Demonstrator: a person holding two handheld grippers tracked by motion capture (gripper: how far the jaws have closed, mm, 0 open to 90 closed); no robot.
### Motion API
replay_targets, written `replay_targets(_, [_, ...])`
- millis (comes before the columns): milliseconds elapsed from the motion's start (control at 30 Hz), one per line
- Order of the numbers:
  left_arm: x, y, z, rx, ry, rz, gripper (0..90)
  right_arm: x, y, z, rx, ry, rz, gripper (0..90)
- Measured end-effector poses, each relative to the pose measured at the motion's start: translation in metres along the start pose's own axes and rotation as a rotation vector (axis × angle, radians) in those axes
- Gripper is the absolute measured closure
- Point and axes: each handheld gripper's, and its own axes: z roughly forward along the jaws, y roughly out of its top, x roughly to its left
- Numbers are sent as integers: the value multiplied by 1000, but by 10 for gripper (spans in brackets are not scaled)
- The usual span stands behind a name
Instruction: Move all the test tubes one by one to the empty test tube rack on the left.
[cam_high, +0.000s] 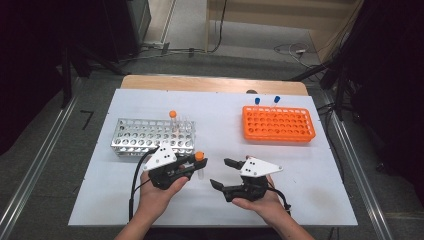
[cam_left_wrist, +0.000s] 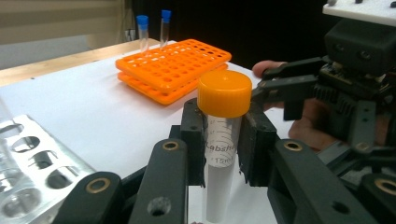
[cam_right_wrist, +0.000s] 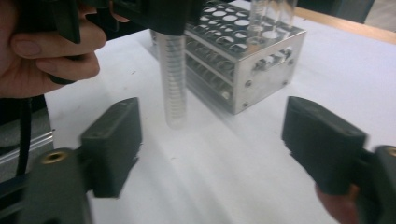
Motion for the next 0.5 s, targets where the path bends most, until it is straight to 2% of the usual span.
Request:
replay_targets(100, [5,2,-4,-4,17,1,749,-4,-4,-7,-9,-33,-8,74])
replay_targets(167, [8,3,-8,-7,30,-4,748,-8,-6,-12,-16,-51,7,47])
replay_targets(500, [25,9,-23,-30,99,-27,749,-29,-15,-38,-48,-114,48,3])
